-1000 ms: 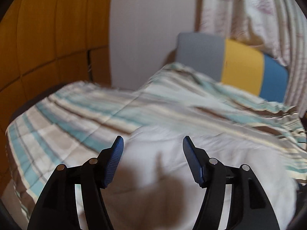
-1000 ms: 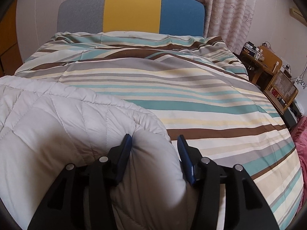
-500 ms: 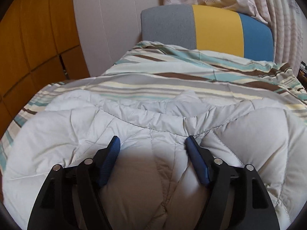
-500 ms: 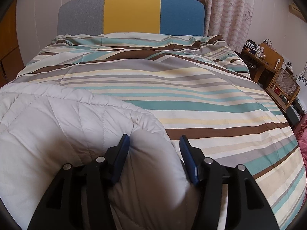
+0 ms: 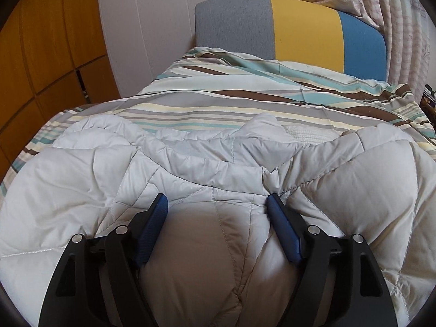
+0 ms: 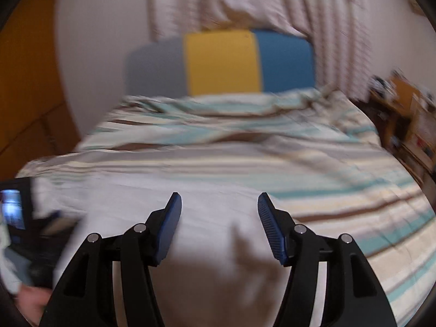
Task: Fold large clothes
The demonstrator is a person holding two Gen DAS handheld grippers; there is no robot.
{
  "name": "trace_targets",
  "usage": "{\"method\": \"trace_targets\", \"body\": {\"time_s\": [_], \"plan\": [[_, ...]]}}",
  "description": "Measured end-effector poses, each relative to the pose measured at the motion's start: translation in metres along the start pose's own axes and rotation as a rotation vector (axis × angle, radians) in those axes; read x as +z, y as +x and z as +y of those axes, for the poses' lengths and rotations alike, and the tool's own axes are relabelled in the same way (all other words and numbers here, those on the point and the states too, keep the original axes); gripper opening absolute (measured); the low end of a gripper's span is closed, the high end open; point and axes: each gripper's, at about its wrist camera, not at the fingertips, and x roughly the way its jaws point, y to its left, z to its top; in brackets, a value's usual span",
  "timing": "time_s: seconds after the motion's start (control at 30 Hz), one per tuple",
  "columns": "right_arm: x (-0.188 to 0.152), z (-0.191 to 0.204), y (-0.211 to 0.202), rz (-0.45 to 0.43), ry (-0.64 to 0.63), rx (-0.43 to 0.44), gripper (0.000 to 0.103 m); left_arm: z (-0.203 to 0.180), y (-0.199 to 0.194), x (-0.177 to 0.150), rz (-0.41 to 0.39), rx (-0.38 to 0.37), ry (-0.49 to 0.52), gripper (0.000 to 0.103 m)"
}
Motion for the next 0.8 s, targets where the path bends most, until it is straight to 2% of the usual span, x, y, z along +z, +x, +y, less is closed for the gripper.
{"method": "trace_targets", "body": {"time_s": [0.1,0.2,0.4,0.6,0.7,0.73,0.8], "plan": [[0.001,0.046,0.018,0.025,-0.099,0.088,0.058,0.001,-0.002,-0.001,-0.003,-0.008,-0.009,0.075],[-0.013,0.063,0.047,0.074,-0.145,0.059,0.057,0.004,-0.003,-0.001,-0.005,-0.018,-0.019,0.075],[-0.039,0.051,0.091,0.167,-0.078,0.054,0.058,0.002,-0.001,-0.002,-0.006,-0.009,-0.016,0.076],[-0.044,0.052,0.1,0.188,-0.088,0.043,0.058,0.001,-0.002,-0.002,-0.003,-0.003,-0.01,0.076],[-0.043,0.05,0.097,0.185,-0.082,0.05,0.059,0.002,-0.005,-0.001,0.012,0.007,-0.007,0.085],[-0.043,0.049,0.097,0.184,-0.081,0.051,0.059,0.006,-0.01,-0.001,0.033,-0.005,-0.006,0.088],[-0.042,0.049,0.097,0.18,-0.079,0.052,0.059,0.013,-0.018,0.001,0.06,-0.037,-0.004,0.09]]}}
